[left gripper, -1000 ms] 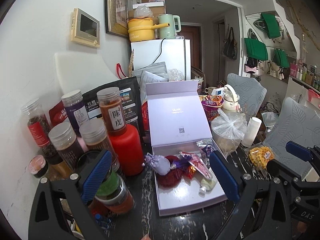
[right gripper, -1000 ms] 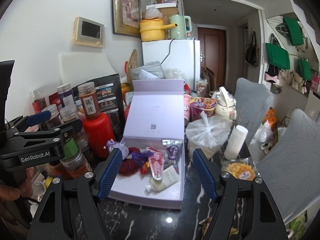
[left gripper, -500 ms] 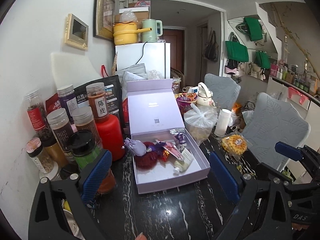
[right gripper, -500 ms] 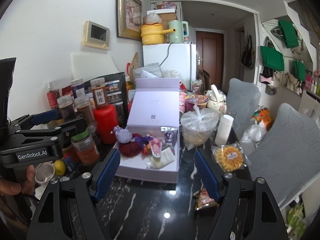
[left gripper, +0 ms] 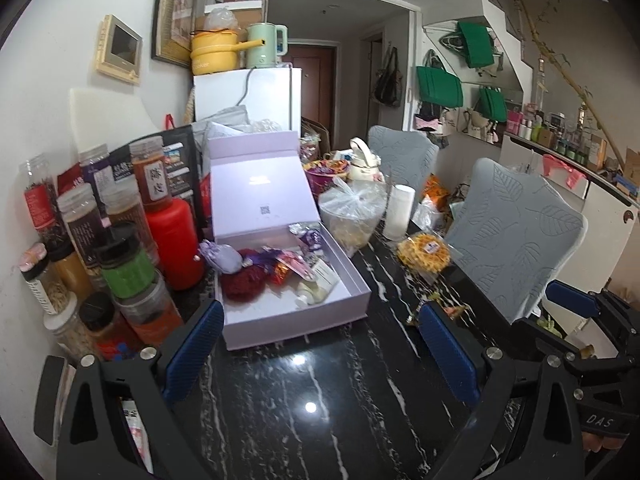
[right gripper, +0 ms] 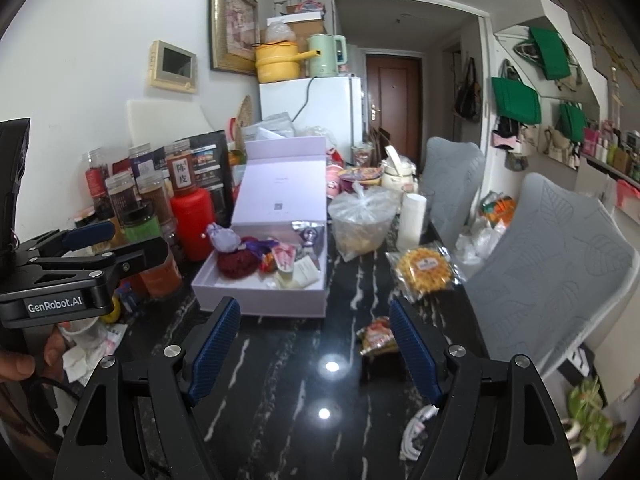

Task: Organize soft objects
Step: 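Withdraw both grippers from the box toward the snack bag and cable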

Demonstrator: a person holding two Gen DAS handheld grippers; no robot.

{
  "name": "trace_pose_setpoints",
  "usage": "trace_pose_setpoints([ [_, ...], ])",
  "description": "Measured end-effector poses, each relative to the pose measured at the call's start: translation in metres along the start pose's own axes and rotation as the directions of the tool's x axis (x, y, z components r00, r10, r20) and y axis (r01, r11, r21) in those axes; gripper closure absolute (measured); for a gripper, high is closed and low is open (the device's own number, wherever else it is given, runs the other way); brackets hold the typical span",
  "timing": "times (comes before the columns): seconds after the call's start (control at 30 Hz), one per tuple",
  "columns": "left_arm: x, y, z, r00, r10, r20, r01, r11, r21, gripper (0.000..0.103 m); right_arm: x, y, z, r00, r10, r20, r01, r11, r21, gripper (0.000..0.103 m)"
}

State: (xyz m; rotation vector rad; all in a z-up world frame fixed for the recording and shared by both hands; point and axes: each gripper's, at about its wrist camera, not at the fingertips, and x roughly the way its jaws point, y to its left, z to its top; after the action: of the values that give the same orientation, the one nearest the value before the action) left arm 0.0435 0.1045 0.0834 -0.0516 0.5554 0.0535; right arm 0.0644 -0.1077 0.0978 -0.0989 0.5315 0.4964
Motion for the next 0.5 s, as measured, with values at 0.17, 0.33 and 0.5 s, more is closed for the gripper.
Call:
trace_pose_setpoints([
  [0.17, 0.009, -0.019, -0.011, 0.998, -0.056, -0.026, 0.056, 0.998, -0.002, 0.003, -0.008, -0.014, -0.018, 0.999, -0.037, -0.009, 0.037, 0.999, 0.023, 0.025],
  [0.33, 0.015, -0.039, -0.019, 0.995, -0.096, -0.028, 0.096, 0.995, 0.010, 0.003, -0.012, -0.030, -0.034, 0.997, -0.064, -0.032, 0.066, 0.997, 0.043, 0.025],
  [0.5, 0.025, -0.053, -0.024, 0.990, -0.133, -0.051, 0.134, 0.991, 0.019, 0.003, -0.015, -0.048, -0.047, 0.994, -0.100, -0.043, 0.103, 0.992, 0.079, 0.025],
])
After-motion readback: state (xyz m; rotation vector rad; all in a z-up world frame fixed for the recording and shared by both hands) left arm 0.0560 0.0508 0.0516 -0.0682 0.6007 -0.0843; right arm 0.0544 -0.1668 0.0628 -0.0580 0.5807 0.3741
